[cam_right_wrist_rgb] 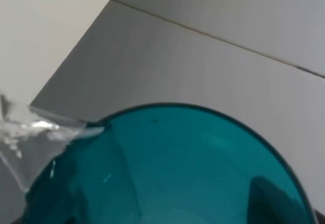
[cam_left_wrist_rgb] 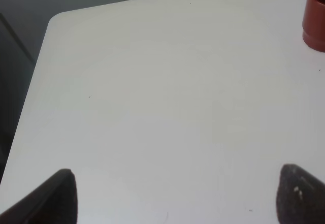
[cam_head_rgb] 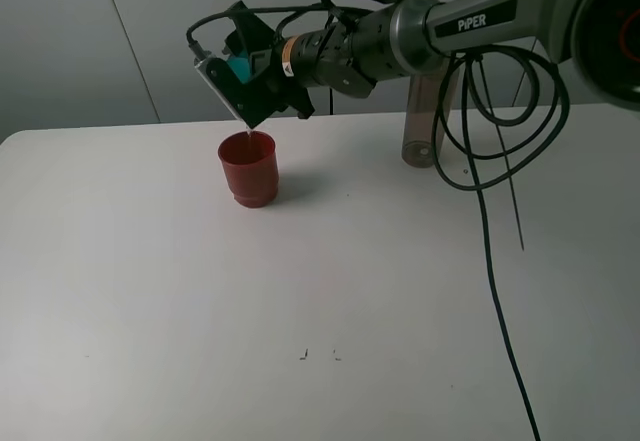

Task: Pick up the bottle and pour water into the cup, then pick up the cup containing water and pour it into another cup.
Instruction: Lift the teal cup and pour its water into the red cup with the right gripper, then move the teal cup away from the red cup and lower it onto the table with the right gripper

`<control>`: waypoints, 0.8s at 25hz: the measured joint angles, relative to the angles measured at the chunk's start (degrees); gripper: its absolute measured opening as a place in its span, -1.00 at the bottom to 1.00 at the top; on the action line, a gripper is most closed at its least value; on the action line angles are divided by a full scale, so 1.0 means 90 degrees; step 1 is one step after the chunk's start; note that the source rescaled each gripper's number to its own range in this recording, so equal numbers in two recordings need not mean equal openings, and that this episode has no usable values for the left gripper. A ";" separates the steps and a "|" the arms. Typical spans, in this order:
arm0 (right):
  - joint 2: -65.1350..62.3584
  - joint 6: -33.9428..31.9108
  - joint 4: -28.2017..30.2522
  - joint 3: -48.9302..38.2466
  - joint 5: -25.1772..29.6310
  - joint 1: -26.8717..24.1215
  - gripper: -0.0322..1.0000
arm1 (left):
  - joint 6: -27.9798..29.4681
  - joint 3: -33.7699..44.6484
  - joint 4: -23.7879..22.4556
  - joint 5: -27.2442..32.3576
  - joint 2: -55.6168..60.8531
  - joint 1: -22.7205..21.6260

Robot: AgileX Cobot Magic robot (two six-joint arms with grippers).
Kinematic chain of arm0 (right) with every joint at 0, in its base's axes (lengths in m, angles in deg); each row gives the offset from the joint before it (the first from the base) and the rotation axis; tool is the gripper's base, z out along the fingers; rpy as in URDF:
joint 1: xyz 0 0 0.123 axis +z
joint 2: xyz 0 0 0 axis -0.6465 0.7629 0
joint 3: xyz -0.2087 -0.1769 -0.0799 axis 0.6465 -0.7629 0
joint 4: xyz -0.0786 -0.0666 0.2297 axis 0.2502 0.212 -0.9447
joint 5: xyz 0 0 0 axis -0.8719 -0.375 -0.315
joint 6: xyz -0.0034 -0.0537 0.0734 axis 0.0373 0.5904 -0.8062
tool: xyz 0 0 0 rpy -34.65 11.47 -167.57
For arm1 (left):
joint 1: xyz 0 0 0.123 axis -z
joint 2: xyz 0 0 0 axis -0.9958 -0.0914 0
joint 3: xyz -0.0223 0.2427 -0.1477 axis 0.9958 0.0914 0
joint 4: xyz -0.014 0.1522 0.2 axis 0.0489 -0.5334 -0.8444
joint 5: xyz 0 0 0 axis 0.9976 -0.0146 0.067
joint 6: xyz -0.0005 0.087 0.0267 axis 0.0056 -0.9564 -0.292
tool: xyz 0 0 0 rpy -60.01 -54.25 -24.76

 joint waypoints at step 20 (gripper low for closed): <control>0.0000 0.1033 0.0000 0.0000 -0.0051 0.0000 -0.68 | 0.0000 0.0000 0.0000 0.0000 0.0000 0.0000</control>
